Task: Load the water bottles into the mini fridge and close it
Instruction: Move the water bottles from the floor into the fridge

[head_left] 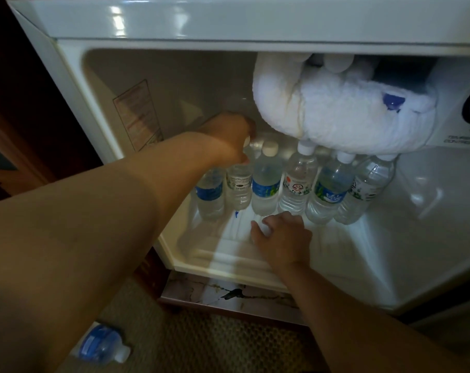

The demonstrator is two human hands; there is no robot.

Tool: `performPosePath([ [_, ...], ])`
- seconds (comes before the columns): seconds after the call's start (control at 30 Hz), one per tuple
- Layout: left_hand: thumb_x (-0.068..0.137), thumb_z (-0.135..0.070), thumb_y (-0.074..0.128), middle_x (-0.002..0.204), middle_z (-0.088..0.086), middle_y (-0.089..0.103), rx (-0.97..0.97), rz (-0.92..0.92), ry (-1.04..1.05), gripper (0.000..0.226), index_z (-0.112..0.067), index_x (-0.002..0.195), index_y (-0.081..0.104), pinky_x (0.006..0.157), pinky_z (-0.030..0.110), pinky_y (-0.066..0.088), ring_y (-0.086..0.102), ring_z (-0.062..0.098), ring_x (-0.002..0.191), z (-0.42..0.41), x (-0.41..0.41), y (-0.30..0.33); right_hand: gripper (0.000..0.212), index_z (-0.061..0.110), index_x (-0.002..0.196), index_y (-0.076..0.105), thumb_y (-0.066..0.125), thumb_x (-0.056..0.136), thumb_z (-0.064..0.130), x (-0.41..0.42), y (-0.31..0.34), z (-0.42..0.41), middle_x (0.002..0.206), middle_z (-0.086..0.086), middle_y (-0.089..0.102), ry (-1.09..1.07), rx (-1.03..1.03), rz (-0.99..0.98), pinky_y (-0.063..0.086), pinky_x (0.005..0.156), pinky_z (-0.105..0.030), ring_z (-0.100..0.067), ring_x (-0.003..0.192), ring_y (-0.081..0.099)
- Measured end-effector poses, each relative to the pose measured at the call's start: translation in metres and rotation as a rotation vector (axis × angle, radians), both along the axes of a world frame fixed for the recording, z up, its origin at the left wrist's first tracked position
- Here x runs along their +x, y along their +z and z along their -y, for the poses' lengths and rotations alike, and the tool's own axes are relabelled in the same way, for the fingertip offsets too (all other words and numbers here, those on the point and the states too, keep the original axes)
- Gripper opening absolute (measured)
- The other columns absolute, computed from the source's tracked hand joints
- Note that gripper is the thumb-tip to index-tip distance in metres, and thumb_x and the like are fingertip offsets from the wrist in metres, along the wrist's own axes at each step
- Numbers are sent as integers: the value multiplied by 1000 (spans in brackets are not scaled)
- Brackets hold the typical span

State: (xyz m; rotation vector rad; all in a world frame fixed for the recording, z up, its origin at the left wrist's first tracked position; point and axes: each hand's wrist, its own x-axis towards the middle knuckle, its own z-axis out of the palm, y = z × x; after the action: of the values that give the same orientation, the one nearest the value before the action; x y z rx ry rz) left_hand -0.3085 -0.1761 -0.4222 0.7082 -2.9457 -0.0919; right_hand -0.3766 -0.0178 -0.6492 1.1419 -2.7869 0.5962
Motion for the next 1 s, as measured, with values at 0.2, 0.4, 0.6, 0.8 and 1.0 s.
performPosePath([
  [0.2,70,-40,93,129,11,56,-110,171,114,94,-16,145,42,79,36,44,56,33,117,-5,20,10,79,30,142,53,28,87,81,10,2,-21,149,-5,48,219,196,-24,35,104,-53,-30,134,41],
  [0.4,93,-28,72,125,11,63,-228,296,196,40,-17,130,62,78,38,46,60,33,115,2,37,19,90,27,162,18,13,90,80,15,-3,-30,171,-9,13,285,278,8,14,119,-50,-28,154,11],
  [0.6,91,-15,73,120,17,68,-162,253,252,33,-8,124,70,85,40,56,68,35,106,4,29,19,90,26,163,16,11,91,79,16,-1,-30,171,-10,12,275,291,0,13,119,-51,-29,154,10],
  [0.8,91,-10,70,120,20,68,-140,198,248,30,-6,121,72,79,38,53,68,38,108,8,17,14,90,26,162,20,14,90,79,17,-2,-29,170,-9,15,270,281,-9,15,118,-50,-29,153,13],
  [1.0,89,-8,71,118,16,70,-108,149,230,28,-9,117,74,87,41,57,68,35,106,16,15,12,90,25,162,22,15,90,79,18,-2,-30,169,-10,17,272,276,-7,14,118,-49,-29,152,13],
])
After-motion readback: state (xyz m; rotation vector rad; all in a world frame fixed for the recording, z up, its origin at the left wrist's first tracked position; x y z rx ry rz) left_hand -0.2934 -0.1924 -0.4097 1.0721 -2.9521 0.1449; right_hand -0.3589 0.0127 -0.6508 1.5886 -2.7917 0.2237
